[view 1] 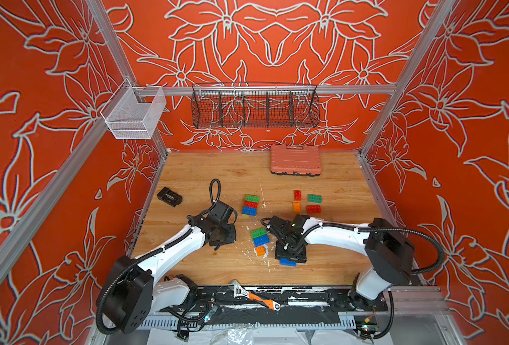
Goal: Assemble a rectangle with lego
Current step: Pick up the lego brick from the center of the board.
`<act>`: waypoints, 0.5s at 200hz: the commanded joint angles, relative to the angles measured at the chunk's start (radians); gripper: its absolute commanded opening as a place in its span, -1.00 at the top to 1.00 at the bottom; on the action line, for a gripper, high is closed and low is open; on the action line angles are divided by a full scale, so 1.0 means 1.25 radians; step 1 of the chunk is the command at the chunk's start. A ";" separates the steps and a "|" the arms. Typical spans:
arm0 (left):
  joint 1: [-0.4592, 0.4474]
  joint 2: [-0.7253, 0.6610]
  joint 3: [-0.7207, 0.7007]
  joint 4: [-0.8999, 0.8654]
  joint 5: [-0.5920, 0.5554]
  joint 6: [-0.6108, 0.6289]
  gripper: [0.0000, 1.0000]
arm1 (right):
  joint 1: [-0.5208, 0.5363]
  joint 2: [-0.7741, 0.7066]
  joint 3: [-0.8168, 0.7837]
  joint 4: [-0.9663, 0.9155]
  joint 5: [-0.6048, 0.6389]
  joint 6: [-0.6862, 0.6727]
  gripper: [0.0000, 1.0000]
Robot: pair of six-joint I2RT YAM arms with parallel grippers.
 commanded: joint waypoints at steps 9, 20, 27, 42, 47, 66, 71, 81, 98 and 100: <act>0.005 -0.001 -0.011 0.003 0.007 0.002 0.47 | 0.002 0.013 -0.008 -0.019 0.015 0.002 -0.40; 0.004 0.000 -0.012 0.003 0.007 0.001 0.47 | 0.003 0.017 -0.005 -0.025 0.018 -0.004 -0.40; 0.005 0.002 -0.012 0.002 0.007 0.002 0.47 | 0.003 0.021 -0.002 -0.028 0.020 -0.009 -0.43; 0.004 0.002 -0.013 0.001 0.006 0.002 0.47 | 0.005 0.029 0.010 -0.041 0.030 -0.021 -0.45; 0.004 0.002 -0.014 0.001 0.005 0.002 0.47 | 0.006 0.032 0.017 -0.047 0.034 -0.026 -0.46; 0.005 0.002 -0.015 0.000 0.006 0.001 0.47 | 0.011 0.050 0.030 -0.054 0.034 -0.042 -0.45; 0.005 0.002 -0.015 0.001 0.005 0.001 0.47 | 0.012 0.052 0.030 -0.053 0.032 -0.043 -0.43; 0.004 0.002 -0.013 0.000 0.006 0.001 0.47 | 0.013 0.055 0.030 -0.052 0.033 -0.047 -0.39; 0.004 0.001 -0.014 -0.004 0.004 0.001 0.47 | 0.015 0.049 0.038 -0.064 0.044 -0.056 -0.25; 0.005 0.000 -0.013 -0.004 0.003 0.001 0.47 | 0.015 0.047 0.039 -0.066 0.046 -0.058 -0.23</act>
